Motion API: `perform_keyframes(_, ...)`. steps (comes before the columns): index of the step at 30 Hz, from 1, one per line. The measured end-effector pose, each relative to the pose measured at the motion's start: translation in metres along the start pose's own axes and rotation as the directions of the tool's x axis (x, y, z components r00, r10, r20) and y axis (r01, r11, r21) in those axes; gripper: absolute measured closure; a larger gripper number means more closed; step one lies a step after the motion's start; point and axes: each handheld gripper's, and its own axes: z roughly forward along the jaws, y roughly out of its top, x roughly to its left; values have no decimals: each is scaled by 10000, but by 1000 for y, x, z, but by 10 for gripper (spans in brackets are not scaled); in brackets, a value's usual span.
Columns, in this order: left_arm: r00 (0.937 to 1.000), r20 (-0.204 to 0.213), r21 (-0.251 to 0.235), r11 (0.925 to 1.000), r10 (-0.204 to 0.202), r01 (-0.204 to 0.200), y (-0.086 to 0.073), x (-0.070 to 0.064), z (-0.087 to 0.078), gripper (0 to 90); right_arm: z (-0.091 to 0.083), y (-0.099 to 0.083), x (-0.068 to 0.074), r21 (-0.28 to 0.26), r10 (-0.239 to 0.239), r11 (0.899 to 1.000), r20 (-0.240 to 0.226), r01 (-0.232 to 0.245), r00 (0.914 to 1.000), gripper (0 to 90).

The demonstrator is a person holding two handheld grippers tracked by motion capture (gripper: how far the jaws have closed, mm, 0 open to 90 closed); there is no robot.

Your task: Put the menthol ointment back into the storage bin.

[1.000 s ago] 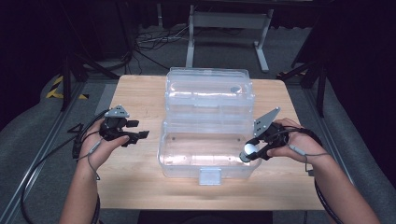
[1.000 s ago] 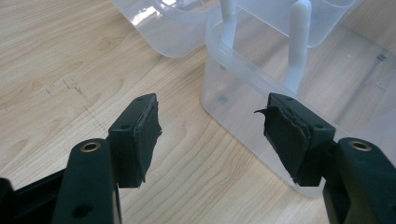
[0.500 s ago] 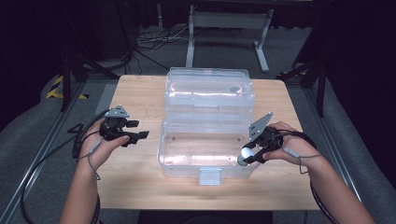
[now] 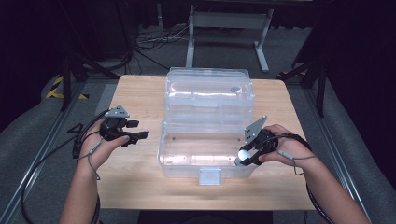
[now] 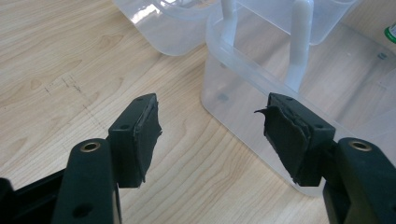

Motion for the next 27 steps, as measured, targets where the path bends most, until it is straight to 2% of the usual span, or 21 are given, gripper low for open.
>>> perform_keyframes(14, 10000, 2, 26, 10000, -45, 45, 0, 0, 0, 362, 9, 6, 0, 81, -142, 9999, -71, 142, 9999, 505)
perform_keyframes(21, 10000, 29, 49, 10000, -41, 41, -1, 0, 1, 361, 13, 8, 1, 335, 43, 9994, -188, -36, 9998, 505)
perform_keyframes(27, 10000, 44, 58, 10000, -30, 29, -1, 0, 1, 361, 16, 8, 1, 459, -34, 9989, -273, 46, 9996, 505)
